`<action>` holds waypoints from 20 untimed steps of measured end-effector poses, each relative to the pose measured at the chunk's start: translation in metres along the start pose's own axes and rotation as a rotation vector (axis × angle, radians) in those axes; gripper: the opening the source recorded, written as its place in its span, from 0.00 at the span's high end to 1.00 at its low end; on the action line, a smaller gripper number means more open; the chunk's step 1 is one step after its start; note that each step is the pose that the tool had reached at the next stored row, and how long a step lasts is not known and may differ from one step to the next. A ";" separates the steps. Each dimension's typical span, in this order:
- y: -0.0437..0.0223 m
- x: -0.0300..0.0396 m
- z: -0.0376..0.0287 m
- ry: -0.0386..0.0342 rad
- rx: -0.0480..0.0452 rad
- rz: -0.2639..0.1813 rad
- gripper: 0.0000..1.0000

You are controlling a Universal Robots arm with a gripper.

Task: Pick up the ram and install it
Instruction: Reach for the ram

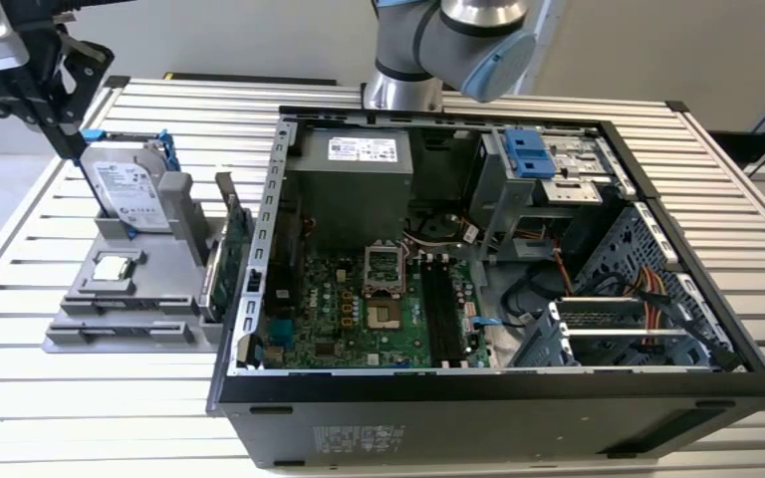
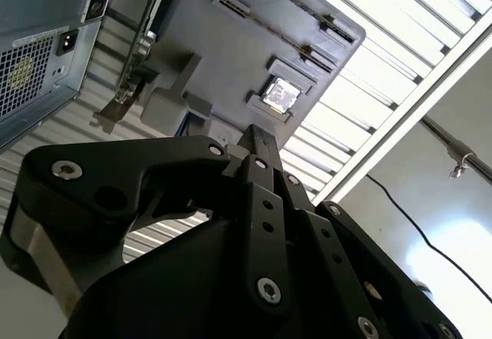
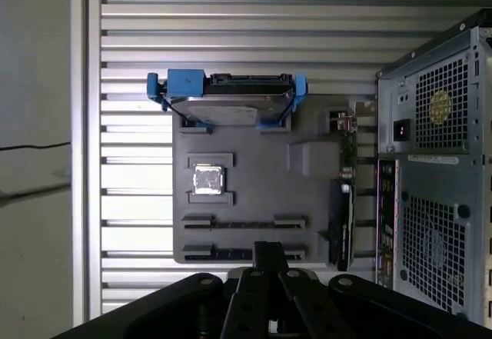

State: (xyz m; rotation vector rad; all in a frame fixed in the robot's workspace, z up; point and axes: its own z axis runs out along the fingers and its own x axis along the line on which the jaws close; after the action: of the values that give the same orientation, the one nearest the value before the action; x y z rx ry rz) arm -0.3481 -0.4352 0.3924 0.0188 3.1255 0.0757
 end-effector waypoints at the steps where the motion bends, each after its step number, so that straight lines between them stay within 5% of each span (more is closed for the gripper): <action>1: -0.0016 0.0001 -0.0001 0.0000 0.0000 0.000 1.00; 20: -0.0259 0.0030 -0.0012 0.0004 -0.0001 -0.007 1.00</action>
State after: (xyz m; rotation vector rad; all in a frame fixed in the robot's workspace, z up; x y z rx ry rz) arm -0.3514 -0.4611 0.3923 0.0072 3.1257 0.0758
